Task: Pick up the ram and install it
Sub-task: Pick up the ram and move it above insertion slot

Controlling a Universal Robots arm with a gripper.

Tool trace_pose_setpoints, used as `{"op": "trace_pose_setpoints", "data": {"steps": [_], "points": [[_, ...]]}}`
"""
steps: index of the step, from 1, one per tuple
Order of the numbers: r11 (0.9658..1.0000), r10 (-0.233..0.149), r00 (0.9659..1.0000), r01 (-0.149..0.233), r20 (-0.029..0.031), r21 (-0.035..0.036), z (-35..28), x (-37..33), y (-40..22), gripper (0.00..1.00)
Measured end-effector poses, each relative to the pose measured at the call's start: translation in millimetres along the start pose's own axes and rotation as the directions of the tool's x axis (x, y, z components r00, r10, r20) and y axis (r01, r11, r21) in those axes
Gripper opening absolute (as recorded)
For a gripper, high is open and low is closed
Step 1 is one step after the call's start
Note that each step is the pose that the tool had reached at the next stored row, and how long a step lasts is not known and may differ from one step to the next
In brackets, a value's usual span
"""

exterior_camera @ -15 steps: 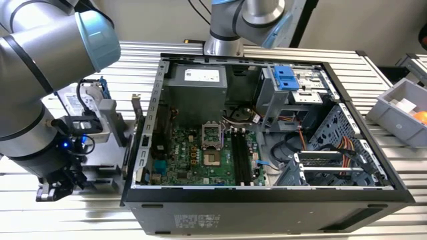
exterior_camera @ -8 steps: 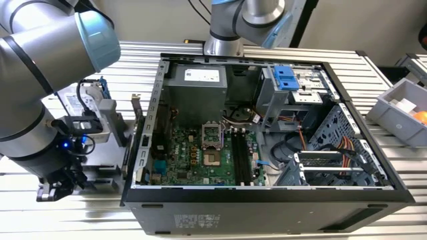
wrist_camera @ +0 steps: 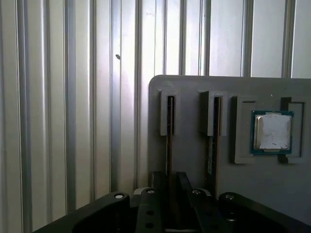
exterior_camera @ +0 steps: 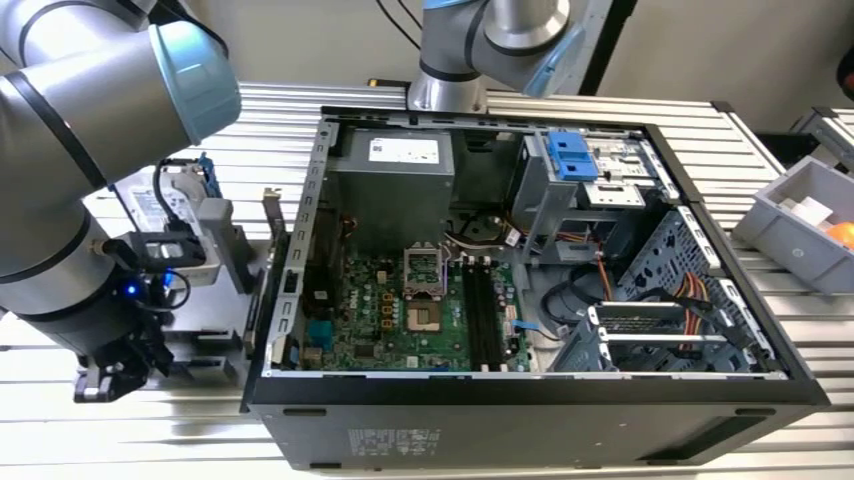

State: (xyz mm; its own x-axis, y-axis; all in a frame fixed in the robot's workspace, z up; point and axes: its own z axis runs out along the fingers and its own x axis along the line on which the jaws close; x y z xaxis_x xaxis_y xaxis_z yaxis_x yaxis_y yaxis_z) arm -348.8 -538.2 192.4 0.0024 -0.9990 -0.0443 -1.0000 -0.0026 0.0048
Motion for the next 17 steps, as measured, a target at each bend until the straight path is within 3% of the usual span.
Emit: {"op": "trace_pose_setpoints", "data": {"steps": [1,17], "points": [[1.0000,0.000,1.0000,0.000,0.0002,0.0000,0.0,0.0,0.0,0.00],[1.0000,0.000,1.0000,0.000,0.0032,0.0001,0.2,0.0,0.0,0.00]]}}
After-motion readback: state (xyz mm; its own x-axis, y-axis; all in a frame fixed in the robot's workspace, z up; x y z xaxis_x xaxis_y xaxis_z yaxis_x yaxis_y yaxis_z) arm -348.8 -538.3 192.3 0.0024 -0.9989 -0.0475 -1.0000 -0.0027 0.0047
